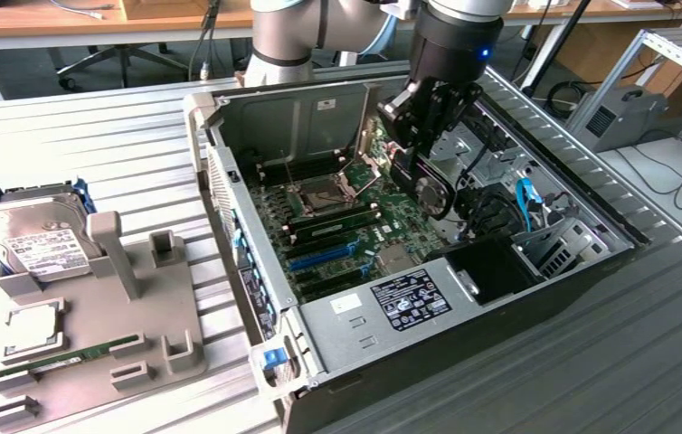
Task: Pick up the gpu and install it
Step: 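Insert the gpu into the slot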
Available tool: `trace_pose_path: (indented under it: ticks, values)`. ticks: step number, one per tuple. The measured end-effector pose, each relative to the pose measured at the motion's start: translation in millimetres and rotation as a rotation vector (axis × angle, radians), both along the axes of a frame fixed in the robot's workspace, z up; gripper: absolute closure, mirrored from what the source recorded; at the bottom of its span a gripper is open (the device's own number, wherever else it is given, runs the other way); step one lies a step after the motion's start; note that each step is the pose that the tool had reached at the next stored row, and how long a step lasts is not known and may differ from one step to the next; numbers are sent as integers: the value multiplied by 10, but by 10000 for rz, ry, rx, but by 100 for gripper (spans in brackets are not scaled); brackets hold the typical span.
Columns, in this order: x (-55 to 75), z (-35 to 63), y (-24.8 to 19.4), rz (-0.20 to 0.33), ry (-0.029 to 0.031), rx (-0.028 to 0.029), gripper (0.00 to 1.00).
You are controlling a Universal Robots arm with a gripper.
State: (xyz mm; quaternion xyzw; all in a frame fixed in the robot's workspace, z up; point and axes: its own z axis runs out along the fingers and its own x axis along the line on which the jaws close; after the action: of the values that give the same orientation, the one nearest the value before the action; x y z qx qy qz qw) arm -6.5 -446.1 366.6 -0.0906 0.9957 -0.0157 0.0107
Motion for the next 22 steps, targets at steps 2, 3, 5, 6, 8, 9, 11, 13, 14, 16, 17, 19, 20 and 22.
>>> trace_pose_path:
  ticks: [2, 3, 5, 6, 8, 9, 11, 13, 14, 16, 17, 19, 20, 22]
  values:
    - [0, 0, 0, 21, 0, 0, 74]
    - [0, 0, 0, 41, 0, 0, 74]
    - [0, 0, 0, 92, 0, 0, 74]
    - [0, 0, 0, 108, 0, 0, 74]
    - [0, 0, 0, 145, 0, 0, 74]
    - [0, 0, 0, 162, 0, 0, 74]
    - [0, 0, 0, 196, 0, 0, 74]
    - [0, 0, 0, 239, 0, 0, 74]
    - [0, 0, 0, 257, 0, 0, 74]
    - [0, 0, 0, 302, 0, 1, 74]
    - [0, 0, 0, 330, 0, 1, 74]
    - [0, 0, 0, 382, 0, 1, 74]
    - [0, 0, 1, 405, 0, 1, 74]
    - [0, 0, 1, 441, 0, 0, 74]
